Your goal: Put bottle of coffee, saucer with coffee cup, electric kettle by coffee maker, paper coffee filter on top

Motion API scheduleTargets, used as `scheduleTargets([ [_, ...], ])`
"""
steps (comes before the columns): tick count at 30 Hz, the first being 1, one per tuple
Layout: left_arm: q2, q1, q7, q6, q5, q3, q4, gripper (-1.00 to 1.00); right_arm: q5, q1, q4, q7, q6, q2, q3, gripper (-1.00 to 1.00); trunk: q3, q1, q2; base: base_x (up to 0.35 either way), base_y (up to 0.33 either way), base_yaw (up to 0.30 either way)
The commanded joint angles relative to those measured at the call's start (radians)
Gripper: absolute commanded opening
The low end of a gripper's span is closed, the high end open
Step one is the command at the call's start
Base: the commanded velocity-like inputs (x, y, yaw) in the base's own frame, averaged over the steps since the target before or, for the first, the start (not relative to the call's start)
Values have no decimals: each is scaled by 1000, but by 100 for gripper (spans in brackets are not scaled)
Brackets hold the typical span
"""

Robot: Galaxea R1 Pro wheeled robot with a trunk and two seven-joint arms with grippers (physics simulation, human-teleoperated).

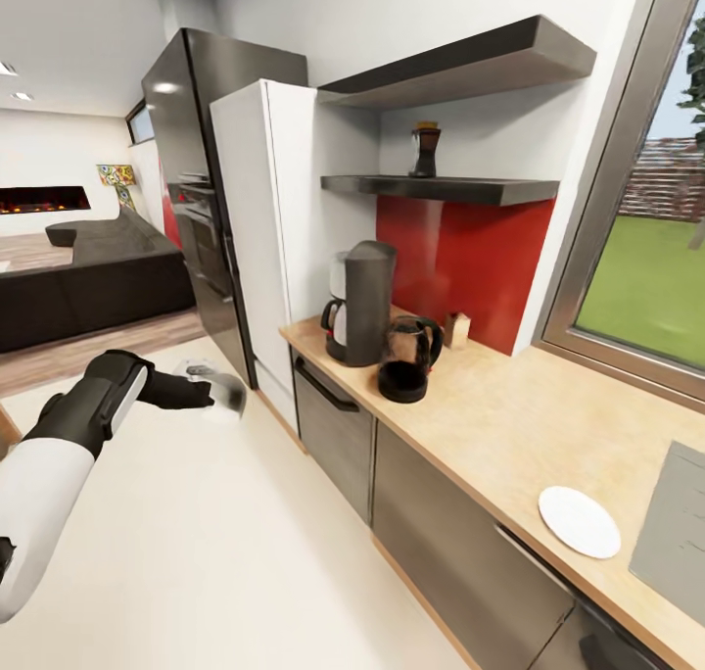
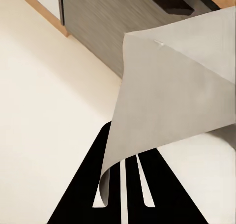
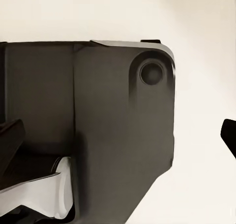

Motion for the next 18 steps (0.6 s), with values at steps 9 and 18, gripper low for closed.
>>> scheduleTargets([
  [9,2,-104,-54,13,2,-75,92,-100,0,0,-1,0,-2,-1,-1,100,-2,1,-2,290,227,0],
  [18,-12,-277,-78,14,-1,-82,347,-100,0,0,-1,0,-2,-3,-1,100,-2,1,-2,280,220,0],
])
